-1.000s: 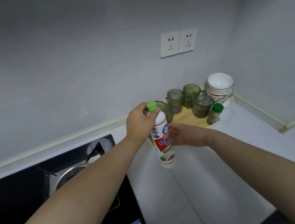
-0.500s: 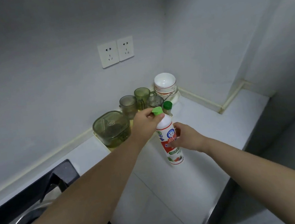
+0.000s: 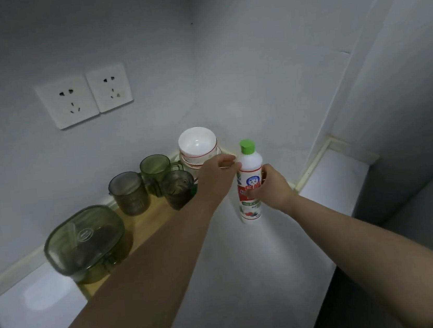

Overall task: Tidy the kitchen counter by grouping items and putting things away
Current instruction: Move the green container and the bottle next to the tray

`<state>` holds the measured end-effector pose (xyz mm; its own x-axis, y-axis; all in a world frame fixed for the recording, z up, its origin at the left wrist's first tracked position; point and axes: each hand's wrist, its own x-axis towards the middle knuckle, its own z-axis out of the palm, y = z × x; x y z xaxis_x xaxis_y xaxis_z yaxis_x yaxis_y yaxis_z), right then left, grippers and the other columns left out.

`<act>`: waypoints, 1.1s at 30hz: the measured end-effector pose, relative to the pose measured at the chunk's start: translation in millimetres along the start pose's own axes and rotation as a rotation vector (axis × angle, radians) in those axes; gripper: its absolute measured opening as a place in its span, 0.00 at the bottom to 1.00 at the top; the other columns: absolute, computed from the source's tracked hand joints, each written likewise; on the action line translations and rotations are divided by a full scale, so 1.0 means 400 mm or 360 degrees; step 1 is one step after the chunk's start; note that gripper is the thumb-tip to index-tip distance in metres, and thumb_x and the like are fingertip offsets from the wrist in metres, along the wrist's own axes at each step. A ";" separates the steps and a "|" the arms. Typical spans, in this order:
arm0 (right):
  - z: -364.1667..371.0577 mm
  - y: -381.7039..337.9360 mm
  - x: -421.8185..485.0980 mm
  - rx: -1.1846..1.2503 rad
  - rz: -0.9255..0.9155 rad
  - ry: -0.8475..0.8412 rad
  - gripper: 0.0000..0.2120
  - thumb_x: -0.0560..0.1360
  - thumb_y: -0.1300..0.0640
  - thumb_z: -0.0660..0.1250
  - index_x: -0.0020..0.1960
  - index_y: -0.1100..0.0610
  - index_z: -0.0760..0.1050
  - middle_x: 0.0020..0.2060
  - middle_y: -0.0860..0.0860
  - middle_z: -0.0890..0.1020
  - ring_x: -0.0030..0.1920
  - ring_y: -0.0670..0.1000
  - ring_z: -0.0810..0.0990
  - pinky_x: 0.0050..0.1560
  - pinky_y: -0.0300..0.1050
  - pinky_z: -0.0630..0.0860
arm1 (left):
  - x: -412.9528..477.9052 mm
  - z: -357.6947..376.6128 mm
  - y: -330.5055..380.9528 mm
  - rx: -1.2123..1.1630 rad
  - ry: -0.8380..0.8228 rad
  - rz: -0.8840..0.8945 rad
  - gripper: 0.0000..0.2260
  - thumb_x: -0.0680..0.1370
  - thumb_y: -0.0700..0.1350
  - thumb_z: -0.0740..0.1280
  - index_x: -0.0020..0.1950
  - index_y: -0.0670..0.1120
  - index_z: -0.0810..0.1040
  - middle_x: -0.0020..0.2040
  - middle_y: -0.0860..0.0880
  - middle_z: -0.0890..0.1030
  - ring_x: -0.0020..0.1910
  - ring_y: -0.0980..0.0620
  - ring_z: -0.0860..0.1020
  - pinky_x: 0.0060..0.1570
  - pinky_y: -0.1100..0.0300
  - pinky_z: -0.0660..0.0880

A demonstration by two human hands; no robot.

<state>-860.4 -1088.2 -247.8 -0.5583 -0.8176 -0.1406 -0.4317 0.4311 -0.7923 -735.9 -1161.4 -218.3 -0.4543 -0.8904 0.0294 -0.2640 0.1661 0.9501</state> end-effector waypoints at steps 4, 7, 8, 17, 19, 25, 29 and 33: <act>-0.025 0.031 0.111 0.0156 0.0077 0.0076 0.28 0.66 0.60 0.77 0.62 0.58 0.68 0.55 0.53 0.79 0.54 0.54 0.79 0.55 0.49 0.77 | 0.083 0.055 -0.049 0.0113 -0.0007 -0.0066 0.12 0.79 0.44 0.65 0.61 0.43 0.78 0.56 0.45 0.81 0.53 0.46 0.79 0.58 0.51 0.76; -0.040 0.052 0.159 0.0228 0.0070 0.0150 0.28 0.67 0.61 0.76 0.63 0.58 0.69 0.55 0.53 0.79 0.54 0.54 0.78 0.54 0.47 0.76 | 0.126 0.086 -0.091 0.0166 -0.0017 -0.0159 0.12 0.80 0.43 0.62 0.62 0.44 0.78 0.56 0.46 0.81 0.53 0.47 0.78 0.59 0.52 0.76; -0.045 0.060 0.168 0.0246 0.0067 0.0197 0.28 0.67 0.61 0.76 0.63 0.58 0.69 0.54 0.52 0.79 0.52 0.53 0.78 0.52 0.45 0.75 | 0.135 0.095 -0.102 0.0177 -0.0024 -0.0187 0.12 0.80 0.42 0.62 0.61 0.44 0.78 0.56 0.46 0.81 0.53 0.47 0.78 0.58 0.52 0.76; -0.068 0.116 0.194 0.0323 0.0096 0.0373 0.28 0.68 0.60 0.75 0.64 0.58 0.66 0.54 0.51 0.78 0.50 0.50 0.76 0.51 0.44 0.73 | 0.131 0.138 -0.169 0.0141 -0.0141 -0.0295 0.12 0.79 0.38 0.61 0.60 0.44 0.78 0.56 0.46 0.80 0.56 0.47 0.78 0.60 0.49 0.75; -0.066 0.125 0.193 0.0312 0.0109 0.0374 0.28 0.69 0.59 0.75 0.63 0.58 0.66 0.55 0.52 0.78 0.51 0.51 0.77 0.51 0.44 0.74 | 0.128 0.144 -0.168 0.0144 -0.0155 -0.0298 0.12 0.79 0.38 0.60 0.60 0.44 0.78 0.57 0.46 0.80 0.56 0.48 0.78 0.60 0.50 0.75; -0.056 0.133 0.174 0.0223 0.0298 0.0329 0.29 0.69 0.56 0.75 0.64 0.62 0.65 0.60 0.56 0.77 0.58 0.57 0.77 0.52 0.45 0.73 | 0.108 0.135 -0.151 0.0200 -0.0185 -0.0253 0.12 0.79 0.38 0.60 0.61 0.44 0.78 0.57 0.46 0.80 0.56 0.48 0.78 0.60 0.52 0.75; -0.051 0.112 0.122 0.0190 0.0683 0.0295 0.26 0.73 0.49 0.70 0.64 0.62 0.67 0.58 0.58 0.77 0.57 0.59 0.78 0.53 0.49 0.76 | 0.067 0.100 -0.121 0.0304 -0.0122 -0.0110 0.11 0.79 0.38 0.61 0.59 0.43 0.79 0.56 0.46 0.81 0.54 0.49 0.79 0.59 0.56 0.75; -0.028 0.059 0.063 -0.0087 0.0510 0.0146 0.14 0.76 0.53 0.64 0.56 0.61 0.72 0.48 0.56 0.77 0.49 0.58 0.78 0.49 0.48 0.76 | 0.003 0.051 -0.081 0.0556 -0.0057 0.0054 0.12 0.77 0.38 0.63 0.59 0.44 0.79 0.55 0.48 0.81 0.54 0.51 0.78 0.54 0.64 0.70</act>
<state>-892.5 -1094.4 -263.3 -0.7324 -0.6004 -0.3212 -0.2600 0.6826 -0.6830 -745.1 -1159.5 -255.5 -0.4955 -0.8675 0.0426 -0.5206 0.3359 0.7849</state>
